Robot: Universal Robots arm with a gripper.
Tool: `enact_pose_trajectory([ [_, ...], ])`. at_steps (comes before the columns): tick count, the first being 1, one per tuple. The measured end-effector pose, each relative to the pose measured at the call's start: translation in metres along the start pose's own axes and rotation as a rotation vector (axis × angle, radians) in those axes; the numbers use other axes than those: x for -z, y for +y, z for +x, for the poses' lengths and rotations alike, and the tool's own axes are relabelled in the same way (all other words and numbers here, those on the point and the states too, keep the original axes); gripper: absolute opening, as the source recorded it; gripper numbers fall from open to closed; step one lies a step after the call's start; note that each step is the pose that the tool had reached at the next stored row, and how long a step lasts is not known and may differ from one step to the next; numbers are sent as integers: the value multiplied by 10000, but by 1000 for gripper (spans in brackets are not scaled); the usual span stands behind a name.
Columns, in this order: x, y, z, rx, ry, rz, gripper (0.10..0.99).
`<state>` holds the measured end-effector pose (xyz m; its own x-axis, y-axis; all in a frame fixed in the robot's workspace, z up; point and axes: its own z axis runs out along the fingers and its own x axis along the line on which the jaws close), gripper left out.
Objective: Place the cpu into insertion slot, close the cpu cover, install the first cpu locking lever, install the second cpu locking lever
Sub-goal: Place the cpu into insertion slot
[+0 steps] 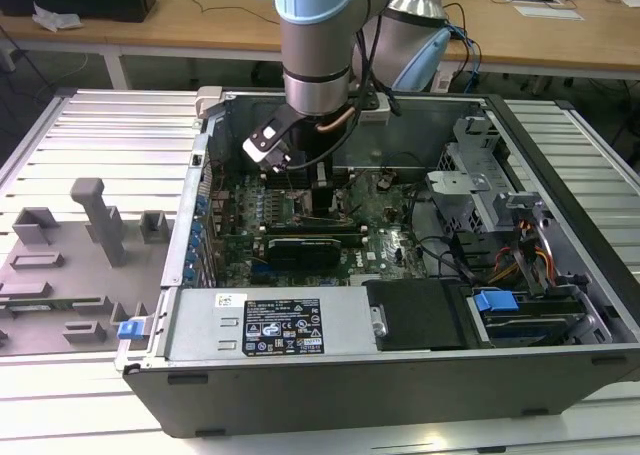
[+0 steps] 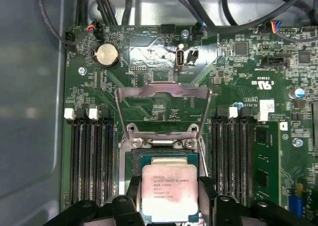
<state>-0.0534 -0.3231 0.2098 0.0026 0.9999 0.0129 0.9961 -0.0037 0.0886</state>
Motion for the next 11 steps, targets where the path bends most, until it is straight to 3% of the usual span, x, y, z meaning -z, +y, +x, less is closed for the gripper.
enact_pose_trajectory([
  [11,-88,-17,61,-82,-6,-1,541],
])
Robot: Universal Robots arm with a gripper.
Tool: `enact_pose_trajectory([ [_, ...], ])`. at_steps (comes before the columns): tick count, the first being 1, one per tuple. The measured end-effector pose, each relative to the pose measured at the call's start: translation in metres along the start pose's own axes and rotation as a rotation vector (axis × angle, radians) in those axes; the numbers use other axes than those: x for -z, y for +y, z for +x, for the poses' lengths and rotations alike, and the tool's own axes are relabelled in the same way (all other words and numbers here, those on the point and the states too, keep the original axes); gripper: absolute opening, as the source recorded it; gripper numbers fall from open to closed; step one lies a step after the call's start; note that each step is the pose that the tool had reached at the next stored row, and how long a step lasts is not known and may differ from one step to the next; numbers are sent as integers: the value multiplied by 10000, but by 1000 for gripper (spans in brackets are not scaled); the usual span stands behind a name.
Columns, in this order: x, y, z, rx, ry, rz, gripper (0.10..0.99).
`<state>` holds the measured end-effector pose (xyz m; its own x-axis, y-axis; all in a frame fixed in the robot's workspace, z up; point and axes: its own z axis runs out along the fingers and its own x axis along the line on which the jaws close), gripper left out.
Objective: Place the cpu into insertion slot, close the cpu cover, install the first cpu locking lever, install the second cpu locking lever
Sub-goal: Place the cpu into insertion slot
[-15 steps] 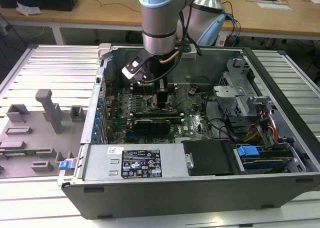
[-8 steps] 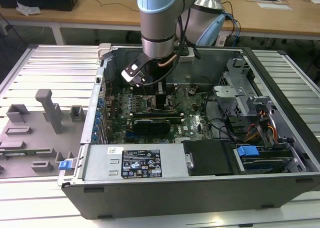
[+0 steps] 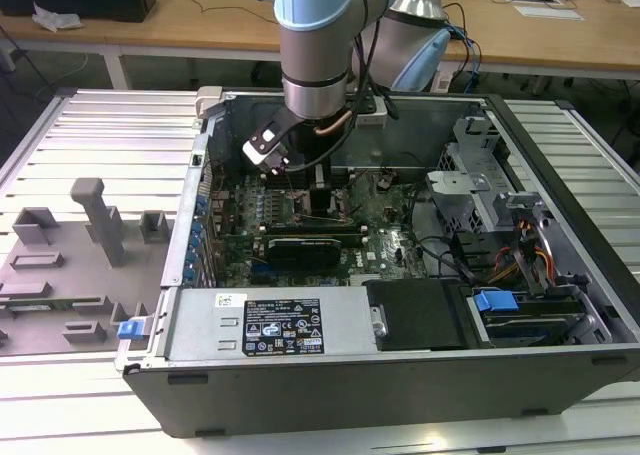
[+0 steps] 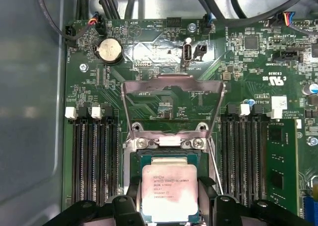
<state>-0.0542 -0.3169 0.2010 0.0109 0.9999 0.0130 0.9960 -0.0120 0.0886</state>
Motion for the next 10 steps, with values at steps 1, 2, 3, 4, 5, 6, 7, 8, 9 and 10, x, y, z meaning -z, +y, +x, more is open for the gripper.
enact_pose_trajectory([
  [1,-11,-2,3,-9,-2,0,541],
  [2,-17,-3,5,-17,-3,0,541],
  [3,-22,-6,7,-28,-5,1,541],
  [4,-23,-7,7,-31,-6,2,541],
  [5,-23,-7,8,-33,-6,1,541],
  [6,-24,-7,8,-34,-5,0,541],
  [7,-24,-8,8,-35,-5,-1,541],
  [8,-24,-8,8,-36,-5,0,541],
  [9,-24,-8,8,-36,-5,0,541],
  [10,-24,-8,8,-37,-4,0,541],
])
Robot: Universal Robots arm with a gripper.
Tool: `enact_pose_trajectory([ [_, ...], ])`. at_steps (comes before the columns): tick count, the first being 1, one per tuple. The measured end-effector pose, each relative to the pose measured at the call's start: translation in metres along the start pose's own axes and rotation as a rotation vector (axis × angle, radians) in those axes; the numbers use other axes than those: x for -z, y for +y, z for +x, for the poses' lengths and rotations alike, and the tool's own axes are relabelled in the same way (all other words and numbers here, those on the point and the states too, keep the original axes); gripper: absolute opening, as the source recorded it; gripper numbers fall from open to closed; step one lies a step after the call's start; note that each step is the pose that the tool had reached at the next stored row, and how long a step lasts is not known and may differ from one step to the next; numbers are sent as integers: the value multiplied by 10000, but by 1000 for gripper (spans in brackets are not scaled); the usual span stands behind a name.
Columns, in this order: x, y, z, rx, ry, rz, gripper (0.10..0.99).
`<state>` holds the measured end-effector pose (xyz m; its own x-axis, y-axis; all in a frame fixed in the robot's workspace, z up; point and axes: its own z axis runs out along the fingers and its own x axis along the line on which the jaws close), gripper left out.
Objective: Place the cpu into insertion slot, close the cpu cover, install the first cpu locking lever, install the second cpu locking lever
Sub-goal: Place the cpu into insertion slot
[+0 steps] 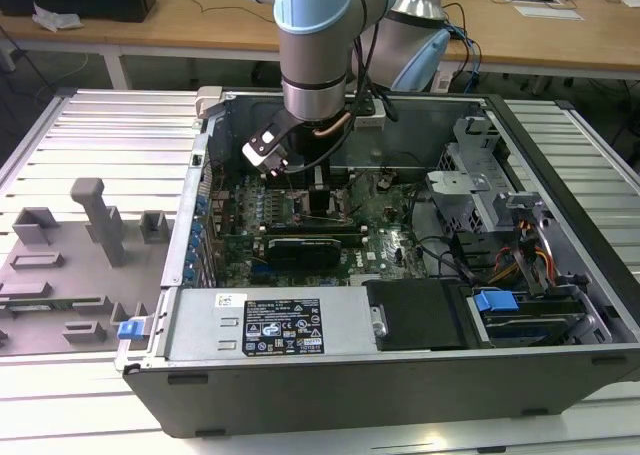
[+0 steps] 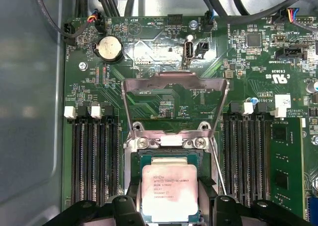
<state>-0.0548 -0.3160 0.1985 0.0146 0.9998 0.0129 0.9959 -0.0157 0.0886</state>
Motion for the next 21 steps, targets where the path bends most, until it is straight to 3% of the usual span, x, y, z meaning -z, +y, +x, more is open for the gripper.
enact_pose_trajectory([
  [15,-3,12,0,-31,-70,-2,541],
  [17,-2,12,0,-31,-79,-2,616],
  [21,-2,12,0,-29,-92,-2,616],
])
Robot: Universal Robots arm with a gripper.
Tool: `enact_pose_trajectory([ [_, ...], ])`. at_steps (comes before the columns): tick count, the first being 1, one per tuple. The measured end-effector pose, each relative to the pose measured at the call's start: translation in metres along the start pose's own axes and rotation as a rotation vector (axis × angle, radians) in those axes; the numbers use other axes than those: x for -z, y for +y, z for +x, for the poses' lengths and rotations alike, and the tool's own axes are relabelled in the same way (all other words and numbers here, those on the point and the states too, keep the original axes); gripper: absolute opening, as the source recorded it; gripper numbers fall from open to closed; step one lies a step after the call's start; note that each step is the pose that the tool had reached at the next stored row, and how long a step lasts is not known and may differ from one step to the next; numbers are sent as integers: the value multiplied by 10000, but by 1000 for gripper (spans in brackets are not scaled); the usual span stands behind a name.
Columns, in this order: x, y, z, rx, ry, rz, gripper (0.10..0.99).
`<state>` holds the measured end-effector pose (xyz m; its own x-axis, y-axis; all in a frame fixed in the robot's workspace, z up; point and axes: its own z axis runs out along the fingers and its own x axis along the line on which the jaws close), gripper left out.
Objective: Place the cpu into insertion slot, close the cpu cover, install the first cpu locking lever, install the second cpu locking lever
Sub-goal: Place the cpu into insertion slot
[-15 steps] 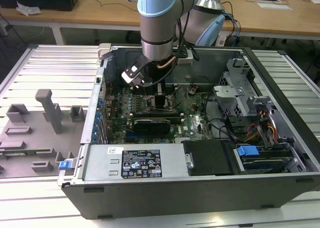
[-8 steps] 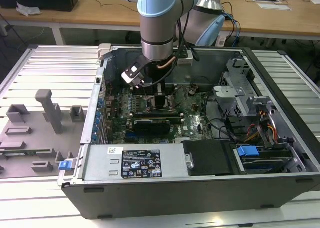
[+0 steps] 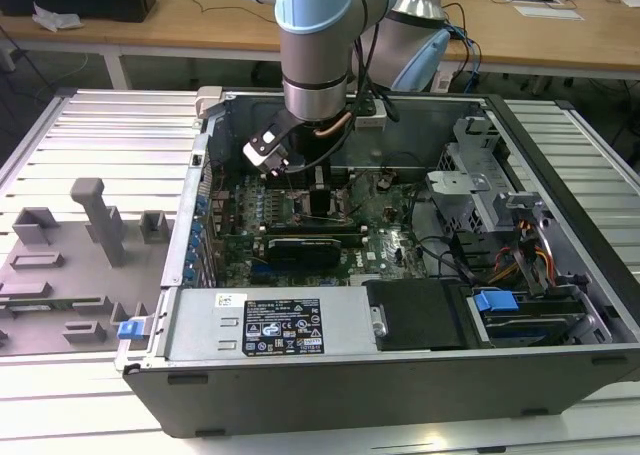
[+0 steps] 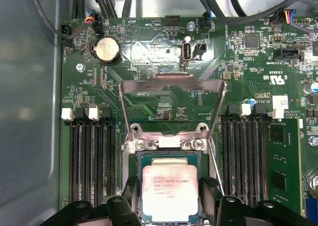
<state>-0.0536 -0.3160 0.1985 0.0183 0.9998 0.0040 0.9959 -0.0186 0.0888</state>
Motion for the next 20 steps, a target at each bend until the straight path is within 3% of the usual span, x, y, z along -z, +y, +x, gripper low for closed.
enact_pose_trajectory([
  [7,120,11,1,-1,-1,0,616],
  [12,132,12,1,0,-1,-1,616],
  [13,132,12,1,-1,0,-1,537],
  [14,132,12,1,0,0,0,537],
  [15,132,12,1,0,0,0,412],
  [16,132,12,1,0,0,0,412],
  [20,133,12,1,0,0,0,169],
])
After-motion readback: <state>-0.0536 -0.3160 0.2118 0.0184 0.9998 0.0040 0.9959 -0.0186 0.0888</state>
